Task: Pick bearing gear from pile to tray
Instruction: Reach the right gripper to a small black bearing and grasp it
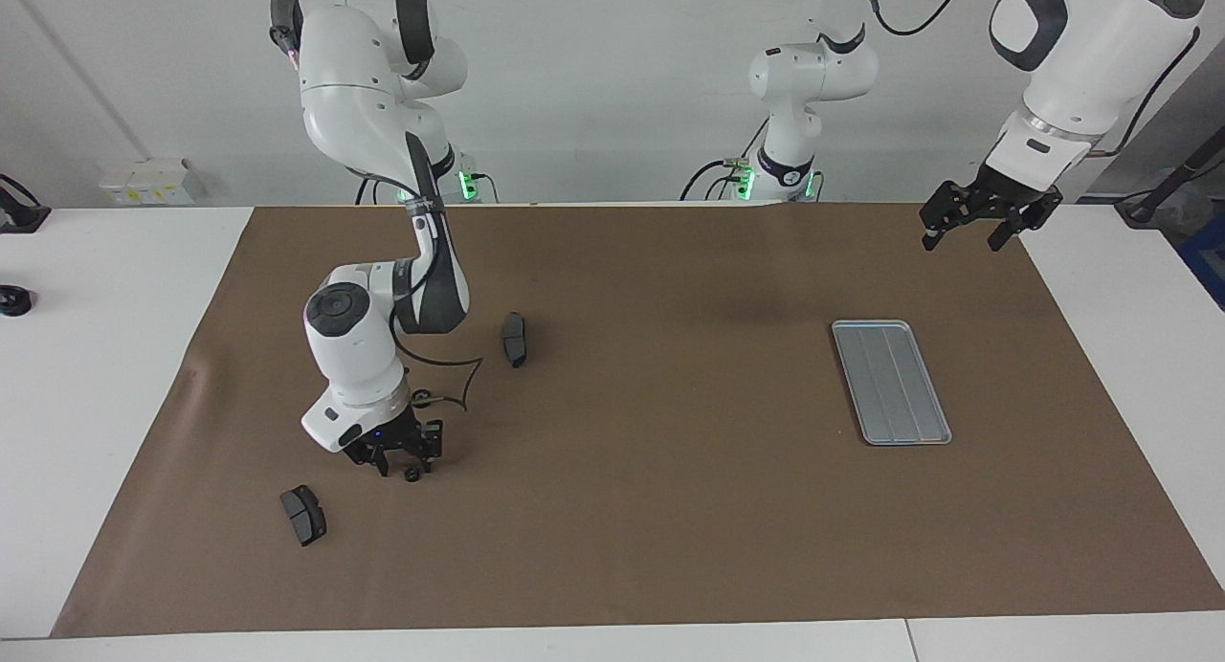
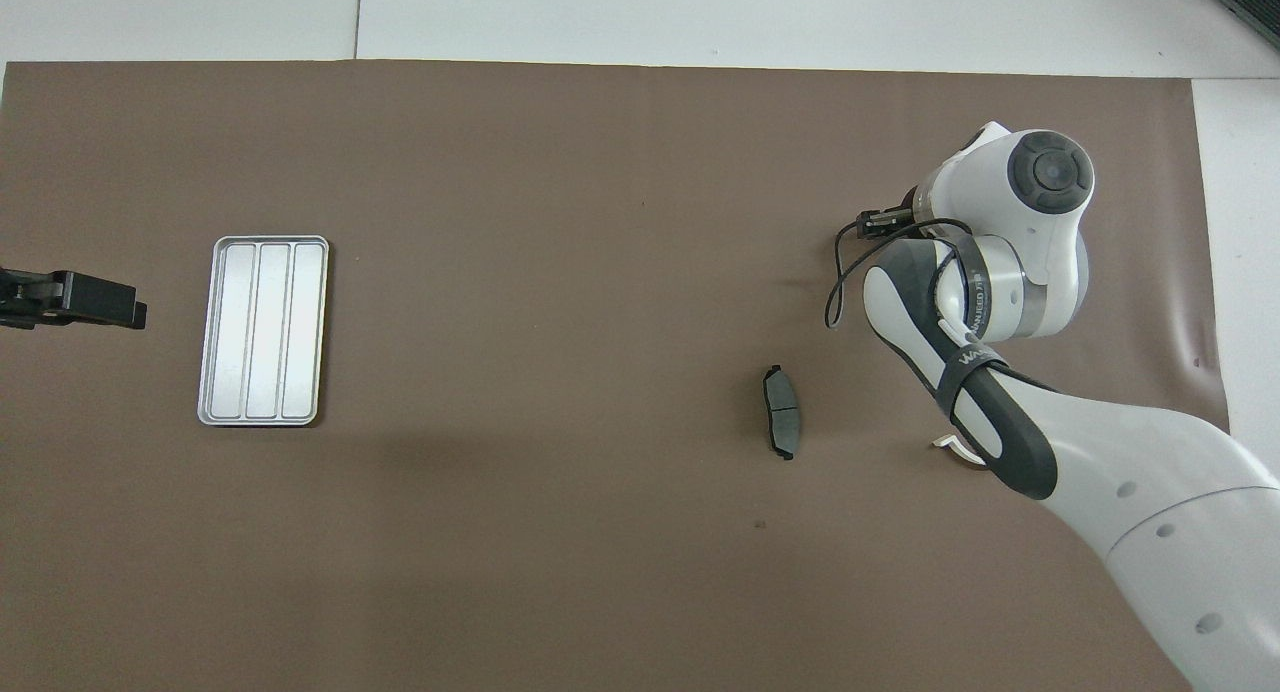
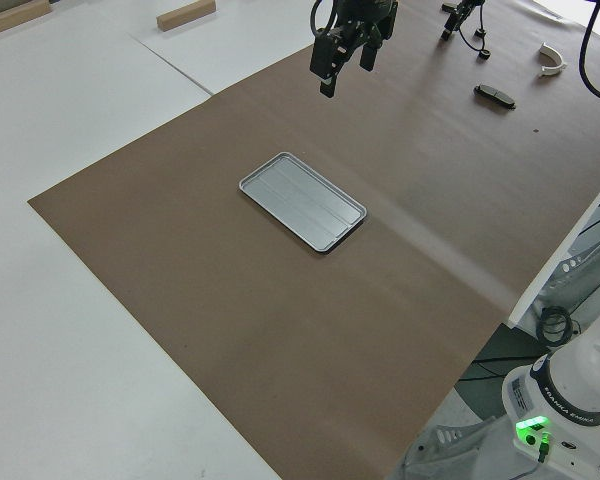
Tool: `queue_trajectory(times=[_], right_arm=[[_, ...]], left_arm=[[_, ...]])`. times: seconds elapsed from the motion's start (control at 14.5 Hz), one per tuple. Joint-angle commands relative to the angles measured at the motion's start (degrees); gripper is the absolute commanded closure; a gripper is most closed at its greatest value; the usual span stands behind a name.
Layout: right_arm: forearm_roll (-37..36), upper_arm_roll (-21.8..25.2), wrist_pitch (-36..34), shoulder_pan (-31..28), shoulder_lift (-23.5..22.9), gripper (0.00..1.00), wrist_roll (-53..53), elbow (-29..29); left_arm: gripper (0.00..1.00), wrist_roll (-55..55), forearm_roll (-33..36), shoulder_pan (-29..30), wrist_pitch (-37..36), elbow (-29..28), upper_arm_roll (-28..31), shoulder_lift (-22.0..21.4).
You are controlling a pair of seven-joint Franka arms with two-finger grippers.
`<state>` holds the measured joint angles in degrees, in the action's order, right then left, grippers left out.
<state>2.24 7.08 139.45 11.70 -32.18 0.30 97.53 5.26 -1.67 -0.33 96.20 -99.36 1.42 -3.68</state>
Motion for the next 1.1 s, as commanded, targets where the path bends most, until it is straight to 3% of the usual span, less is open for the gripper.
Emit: queue_trajectory(times=[0.0,0.14,0.34,0.41,0.83,1.03], right_arm=[[1.4,-0.6,-0.8,-0.6,0.0,0.41,-1.2,-0.7],[1.4,-0.6,-0.8,-0.5,0.0,0.51,-1.2,-0.6],[1.4,-0.6,-1.0,-0.5,0.0,0.92,-1.2,-0.7],[1.4,-0.6,-1.0,-0.6,0.0,1.00,-1.0,-0.8],[1.5,-0.5,-3.8,0.2,1.3,1.00,-0.1,-2.7],[1.3,-0.7,-8.4,2.8,5.9,1.00,6.4,-3.0]], left_arm=[[0.00,0.2,0.6,0.8,0.0,-1.5,-0.5,-1.5],[0.00,0.2,0.6,0.8,0.0,-1.5,-0.5,-1.5],[0.00,0.1,0.6,0.8,0.0,-1.5,-0.5,-1.5],[0.00,0.1,0.6,0.7,0.0,-1.5,-0.5,-1.5],[0.00,0.1,0.6,0.8,0.0,-1.5,-0.5,-1.5],[0.00,0.1,0.6,0.7,0.0,-1.5,-0.5,-1.5]])
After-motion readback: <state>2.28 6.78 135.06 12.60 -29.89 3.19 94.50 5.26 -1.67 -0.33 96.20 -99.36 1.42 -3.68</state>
